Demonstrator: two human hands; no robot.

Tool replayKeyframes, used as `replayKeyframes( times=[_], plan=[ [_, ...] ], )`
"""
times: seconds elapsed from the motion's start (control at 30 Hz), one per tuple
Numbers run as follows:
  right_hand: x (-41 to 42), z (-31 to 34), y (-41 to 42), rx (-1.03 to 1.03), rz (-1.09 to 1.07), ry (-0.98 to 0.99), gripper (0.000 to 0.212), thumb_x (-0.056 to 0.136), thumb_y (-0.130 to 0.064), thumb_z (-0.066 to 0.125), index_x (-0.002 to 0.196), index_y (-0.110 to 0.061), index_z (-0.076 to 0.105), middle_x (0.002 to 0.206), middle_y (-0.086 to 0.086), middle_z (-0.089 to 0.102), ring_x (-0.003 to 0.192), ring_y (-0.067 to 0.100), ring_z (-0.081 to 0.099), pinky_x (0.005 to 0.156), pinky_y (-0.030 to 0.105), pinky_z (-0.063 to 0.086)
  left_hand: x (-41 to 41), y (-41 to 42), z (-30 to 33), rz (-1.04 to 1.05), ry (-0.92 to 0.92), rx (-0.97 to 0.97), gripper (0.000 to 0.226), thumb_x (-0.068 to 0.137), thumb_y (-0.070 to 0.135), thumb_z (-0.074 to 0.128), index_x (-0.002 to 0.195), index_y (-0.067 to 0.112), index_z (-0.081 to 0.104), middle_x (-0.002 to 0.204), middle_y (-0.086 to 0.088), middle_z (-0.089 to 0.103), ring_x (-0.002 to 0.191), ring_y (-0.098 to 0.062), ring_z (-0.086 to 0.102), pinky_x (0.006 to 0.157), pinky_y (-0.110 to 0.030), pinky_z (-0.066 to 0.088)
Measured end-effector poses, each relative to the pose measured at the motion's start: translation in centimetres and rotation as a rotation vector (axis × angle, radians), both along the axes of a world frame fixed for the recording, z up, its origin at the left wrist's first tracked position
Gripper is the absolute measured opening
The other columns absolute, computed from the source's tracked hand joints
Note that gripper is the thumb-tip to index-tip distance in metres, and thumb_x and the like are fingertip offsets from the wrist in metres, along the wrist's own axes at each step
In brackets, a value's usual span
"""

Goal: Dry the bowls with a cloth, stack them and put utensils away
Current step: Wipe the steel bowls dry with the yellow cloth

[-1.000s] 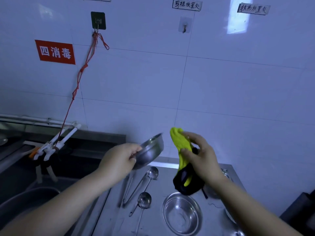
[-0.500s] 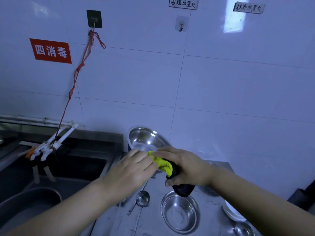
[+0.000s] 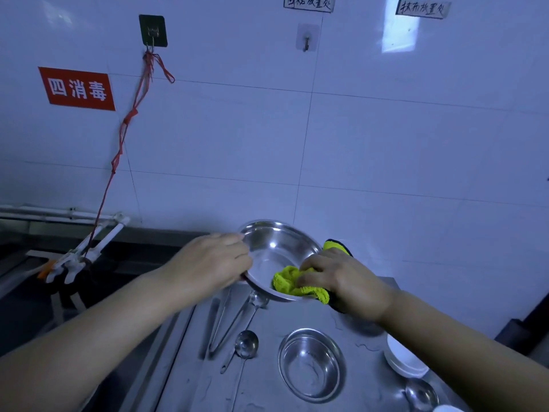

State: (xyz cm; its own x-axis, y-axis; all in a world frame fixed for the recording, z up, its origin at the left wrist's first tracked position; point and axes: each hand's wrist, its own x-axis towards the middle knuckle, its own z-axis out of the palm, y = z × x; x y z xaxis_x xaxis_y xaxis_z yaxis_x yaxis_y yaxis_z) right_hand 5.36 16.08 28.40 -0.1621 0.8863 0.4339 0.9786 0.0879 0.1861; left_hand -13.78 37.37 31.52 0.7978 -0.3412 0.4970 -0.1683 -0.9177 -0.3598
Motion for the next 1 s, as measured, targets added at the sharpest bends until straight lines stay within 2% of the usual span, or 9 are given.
replayKeyframes(
  times=[0.07, 0.1, 0.27, 0.4, 0.47, 0.57, 0.7, 0.83, 1.0],
  plan=[
    [-0.4, -0.2, -0.1, 0.0, -0.022, 0.073, 0.017, 0.083, -0.03, 0.057, 0.1, -0.029, 0.06, 0.094, -0.004, 0.064, 0.077, 0.019, 0.06, 0.07, 0.029, 0.04, 0.2, -0.5, -1.0, -0.007, -0.002, -0.001, 0.014, 0.072, 0.006, 0.059, 0.064, 0.017, 0.055, 0.065, 0.002, 0.053, 0.063, -0.02, 0.052, 0.054, -0.032, 0.047],
    [-1.0, -0.5, 0.0, 0.008, -0.048, 0.121, 0.021, 0.08, -0.033, 0.062, 0.1, -0.031, 0.058, 0.092, -0.005, 0.064, 0.077, 0.019, 0.061, 0.069, 0.027, 0.039, 0.4, -1.0, -1.4, -0.018, -0.014, -0.001, 0.015, 0.073, 0.009, 0.061, 0.065, 0.018, 0.054, 0.065, 0.002, 0.052, 0.062, -0.02, 0.051, 0.05, -0.032, 0.045],
    [-4.6, -2.8, 2.1, 0.198, -0.22, 0.199, 0.028, 0.062, -0.025, 0.071, 0.089, -0.024, 0.065, 0.076, -0.005, 0.062, 0.061, 0.019, 0.059, 0.054, 0.024, 0.042, 2.4, -4.1, -3.7, -0.05, -0.094, 0.026, 0.017, 0.067, 0.002, 0.055, 0.06, 0.017, 0.051, 0.058, 0.001, 0.046, 0.055, -0.019, 0.043, 0.058, -0.027, 0.03],
    [-2.9, -3.0, 0.4, 0.12, -0.155, 0.085, 0.042, 0.062, -0.013, 0.078, 0.098, -0.026, 0.061, 0.091, -0.004, 0.064, 0.071, 0.019, 0.059, 0.062, 0.026, 0.043, 1.8, -2.4, -3.4, -0.136, -0.051, 0.004, 0.009, 0.075, 0.02, 0.062, 0.067, 0.018, 0.059, 0.066, 0.003, 0.053, 0.065, -0.019, 0.049, 0.076, -0.027, 0.04],
    [-1.8, -2.4, -0.6, 0.09, -0.091, -0.047, 0.034, 0.069, -0.01, 0.072, 0.098, -0.025, 0.063, 0.098, -0.001, 0.064, 0.078, 0.021, 0.059, 0.069, 0.03, 0.045, 1.7, -1.0, -3.0, -0.125, -0.047, 0.001, 0.007, 0.072, 0.009, 0.059, 0.069, 0.016, 0.061, 0.07, 0.0, 0.055, 0.071, -0.023, 0.052, 0.085, -0.034, 0.046],
    [-0.6, -2.0, -1.4, 0.082, -0.051, -0.144, 0.039, 0.071, -0.003, 0.069, 0.101, -0.025, 0.059, 0.102, 0.001, 0.064, 0.084, 0.023, 0.059, 0.076, 0.034, 0.045, 2.0, 0.6, -2.8, -0.119, -0.086, 0.008, 0.024, 0.074, -0.007, 0.048, 0.066, 0.013, 0.056, 0.068, -0.003, 0.052, 0.067, -0.025, 0.051, 0.074, -0.038, 0.052],
    [-1.9, -3.5, -0.8, 0.102, -0.125, 0.026, 0.034, 0.072, -0.018, 0.074, 0.101, -0.026, 0.06, 0.1, -0.004, 0.063, 0.081, 0.018, 0.058, 0.069, 0.031, 0.044, 2.0, -0.6, -3.7, -0.193, -0.118, 0.024, 0.025, 0.076, -0.006, 0.05, 0.065, 0.015, 0.054, 0.065, -0.001, 0.047, 0.061, -0.021, 0.045, 0.056, -0.032, 0.044],
    [-4.8, -5.9, 2.4, 0.17, -0.274, 0.276, 0.033, 0.066, -0.02, 0.078, 0.094, -0.026, 0.062, 0.089, -0.006, 0.063, 0.069, 0.019, 0.059, 0.059, 0.03, 0.045, 2.8, -3.1, -6.0, -0.228, -0.139, -0.001, 0.02, 0.077, 0.0, 0.06, 0.065, 0.016, 0.055, 0.062, 0.001, 0.047, 0.059, -0.018, 0.04, 0.062, -0.026, 0.029],
    [-3.5, -6.9, 2.0, 0.093, -0.223, 0.226, 0.032, 0.073, -0.021, 0.069, 0.101, -0.029, 0.057, 0.097, -0.007, 0.064, 0.078, 0.018, 0.06, 0.068, 0.024, 0.033, 2.6, 1.5, -6.9, -0.207, -0.023, -0.097, 0.007, 0.081, 0.021, 0.066, 0.078, 0.016, 0.062, 0.075, 0.003, 0.058, 0.072, -0.021, 0.054, 0.075, -0.03, 0.045]
  ],
)
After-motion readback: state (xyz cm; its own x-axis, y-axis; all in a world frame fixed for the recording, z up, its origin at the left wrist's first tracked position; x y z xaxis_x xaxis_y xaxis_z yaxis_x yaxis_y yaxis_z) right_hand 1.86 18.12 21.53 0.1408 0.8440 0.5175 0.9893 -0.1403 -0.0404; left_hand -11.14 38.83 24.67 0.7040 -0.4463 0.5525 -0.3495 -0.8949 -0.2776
